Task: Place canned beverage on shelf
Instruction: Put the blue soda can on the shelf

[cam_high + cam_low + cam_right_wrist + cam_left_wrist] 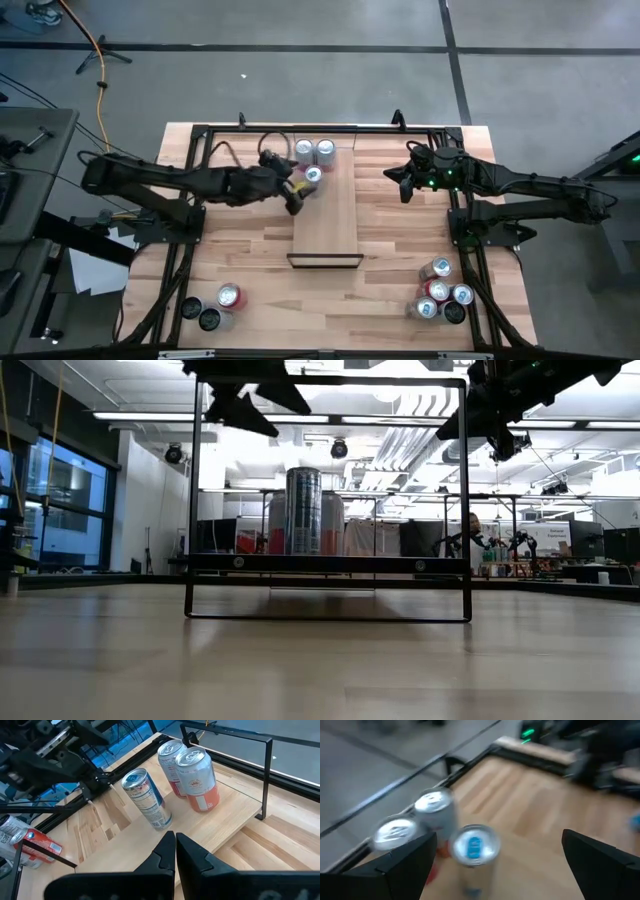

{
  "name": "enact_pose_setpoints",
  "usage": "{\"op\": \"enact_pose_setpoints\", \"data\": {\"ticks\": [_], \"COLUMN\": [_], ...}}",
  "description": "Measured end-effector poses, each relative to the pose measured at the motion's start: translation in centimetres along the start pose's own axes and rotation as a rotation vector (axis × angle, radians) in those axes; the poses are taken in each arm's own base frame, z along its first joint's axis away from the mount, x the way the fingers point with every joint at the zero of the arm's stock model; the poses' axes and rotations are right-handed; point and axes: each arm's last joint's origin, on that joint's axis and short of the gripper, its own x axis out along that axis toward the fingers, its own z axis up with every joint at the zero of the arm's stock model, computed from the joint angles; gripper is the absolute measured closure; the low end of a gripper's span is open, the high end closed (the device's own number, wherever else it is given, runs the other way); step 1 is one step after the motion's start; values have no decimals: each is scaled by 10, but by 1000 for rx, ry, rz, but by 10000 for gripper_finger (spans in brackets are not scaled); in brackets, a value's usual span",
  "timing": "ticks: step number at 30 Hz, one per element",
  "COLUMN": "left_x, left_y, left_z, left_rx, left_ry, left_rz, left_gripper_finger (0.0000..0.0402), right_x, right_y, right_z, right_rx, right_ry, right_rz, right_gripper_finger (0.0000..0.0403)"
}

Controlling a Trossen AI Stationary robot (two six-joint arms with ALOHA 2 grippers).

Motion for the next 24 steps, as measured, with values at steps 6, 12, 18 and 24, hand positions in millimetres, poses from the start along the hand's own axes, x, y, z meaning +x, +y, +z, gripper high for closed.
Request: {"op": "enact_pose_setpoints", "data": {"ticks": [6,12,18,24], "left_x": [10,13,16,19], "left_y": [36,61,68,73], "left_z": [-43,-58,-62,-63], "left_rx": [-160,-244,-270,-194], "left_ry": [-143,-130,-100,-107], "left_rz": [-295,-290,-187,-116], "left_gripper_finger": [16,16,16,16], "right_x": [0,0,0,0], "right_y": [0,0,0,0], "right_z": [-1,-1,-1,-1], "right_rx": [3,4,4,4], "right_ry": [7,7,5,5], "right_rz": [-3,-3,-7,-7], "right_gripper_finger": [403,403,403,403]}}
